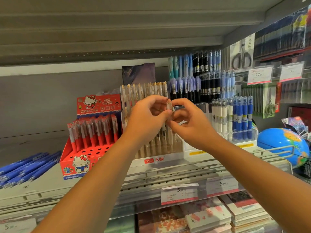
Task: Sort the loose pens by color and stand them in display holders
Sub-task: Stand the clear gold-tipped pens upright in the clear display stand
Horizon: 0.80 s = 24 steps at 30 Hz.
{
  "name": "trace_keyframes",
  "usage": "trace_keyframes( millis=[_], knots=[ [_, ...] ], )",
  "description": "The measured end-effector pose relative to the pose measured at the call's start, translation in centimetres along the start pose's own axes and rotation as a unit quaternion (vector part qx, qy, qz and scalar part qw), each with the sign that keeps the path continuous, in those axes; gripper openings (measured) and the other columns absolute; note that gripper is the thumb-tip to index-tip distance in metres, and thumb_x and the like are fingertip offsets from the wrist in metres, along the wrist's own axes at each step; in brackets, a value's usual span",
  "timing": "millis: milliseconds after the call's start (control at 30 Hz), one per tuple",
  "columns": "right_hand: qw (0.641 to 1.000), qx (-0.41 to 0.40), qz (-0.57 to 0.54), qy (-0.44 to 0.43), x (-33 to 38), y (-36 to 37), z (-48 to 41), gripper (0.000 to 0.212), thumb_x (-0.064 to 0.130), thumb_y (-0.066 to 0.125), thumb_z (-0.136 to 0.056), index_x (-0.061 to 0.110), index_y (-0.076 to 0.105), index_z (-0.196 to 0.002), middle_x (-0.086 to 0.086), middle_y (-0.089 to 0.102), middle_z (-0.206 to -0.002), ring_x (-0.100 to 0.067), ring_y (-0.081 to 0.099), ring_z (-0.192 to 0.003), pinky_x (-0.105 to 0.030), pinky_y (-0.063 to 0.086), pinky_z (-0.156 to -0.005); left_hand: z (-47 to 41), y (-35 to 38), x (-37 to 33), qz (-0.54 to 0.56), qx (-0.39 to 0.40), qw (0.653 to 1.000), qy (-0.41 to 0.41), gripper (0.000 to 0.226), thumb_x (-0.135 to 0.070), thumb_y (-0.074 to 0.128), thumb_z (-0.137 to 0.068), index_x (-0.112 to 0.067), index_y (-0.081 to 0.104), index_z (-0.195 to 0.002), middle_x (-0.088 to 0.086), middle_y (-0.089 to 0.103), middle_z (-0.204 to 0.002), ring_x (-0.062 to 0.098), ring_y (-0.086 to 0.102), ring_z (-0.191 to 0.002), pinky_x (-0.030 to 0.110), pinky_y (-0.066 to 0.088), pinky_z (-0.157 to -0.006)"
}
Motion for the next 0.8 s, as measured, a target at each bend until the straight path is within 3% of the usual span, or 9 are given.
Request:
trace_keyframes(
  millis=[100,200,300,433,600,800],
  knots=[
    [0.999,-0.024,-0.025,0.005,-0.3,-0.9,-0.2,0.038,0.017,0.07,-0.089,0.025,0.052,-0.121,-0.003,0.072,-0.081,-0.019,0.069,-0.079,-0.047,0.059,-0.075,-0.6,0.5,-0.3,-0.044,0.005,0.999,0.03,0.026,-0.015,0.071,-0.089,-0.027,0.064,-0.111,-0.013,0.066,-0.095,0.0,0.063,-0.085,0.014,0.052,-0.075],
    [0.998,-0.057,-0.008,0.007,-1.0,-2.1,-0.4,0.039,0.017,0.071,-0.089,0.028,0.051,-0.12,-0.001,0.07,-0.081,-0.018,0.068,-0.08,-0.049,0.058,-0.077,-1.1,0.7,0.0,-0.159,0.016,0.985,0.069,0.035,-0.023,0.07,-0.09,-0.024,0.059,-0.123,-0.01,0.058,-0.113,0.002,0.056,-0.099,0.013,0.046,-0.084],
    [0.996,-0.087,0.013,0.018,-2.0,-2.8,-0.6,0.045,0.014,0.07,-0.09,0.032,0.047,-0.125,0.003,0.067,-0.081,-0.012,0.066,-0.079,-0.046,0.059,-0.076,-1.2,1.5,1.9,-0.314,0.062,0.945,0.069,0.056,-0.039,0.068,-0.088,-0.026,0.046,-0.139,-0.005,0.05,-0.134,0.013,0.048,-0.122,0.032,0.043,-0.102],
    [0.993,-0.109,0.05,0.018,-3.1,-3.0,-0.8,0.053,0.014,0.068,-0.091,0.038,0.042,-0.13,0.008,0.064,-0.081,-0.005,0.064,-0.079,-0.04,0.06,-0.075,-1.0,2.7,4.3,-0.448,0.112,0.886,0.049,0.083,-0.061,0.067,-0.08,-0.033,0.03,-0.148,-0.002,0.041,-0.15,0.023,0.045,-0.132,0.048,0.04,-0.105],
    [0.993,-0.092,0.067,0.03,-4.4,-2.4,-1.0,0.05,0.015,0.067,-0.091,0.037,0.042,-0.13,0.005,0.064,-0.084,-0.004,0.063,-0.081,-0.04,0.06,-0.074,-0.9,3.1,5.4,-0.509,0.111,0.85,0.08,0.089,-0.068,0.066,-0.077,-0.034,0.027,-0.149,-0.003,0.046,-0.148,0.024,0.045,-0.134,0.05,0.036,-0.106],
    [0.994,-0.032,0.094,0.049,-5.6,-0.9,-1.0,0.047,0.017,0.067,-0.09,0.041,0.044,-0.123,0.01,0.059,-0.09,-0.007,0.065,-0.07,-0.039,0.06,-0.069,-0.7,3.3,5.5,-0.522,0.093,0.842,0.1,0.087,-0.065,0.068,-0.078,-0.032,0.03,-0.148,-0.002,0.049,-0.146,0.025,0.047,-0.132,0.05,0.036,-0.107]
  ],
)
Point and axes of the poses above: each hand's wrist, its own z-axis away from the middle knuckle, its own y-axis out of the palm, x = y × z, the point moved 7 cm from there along -z, towards the middle knuckle
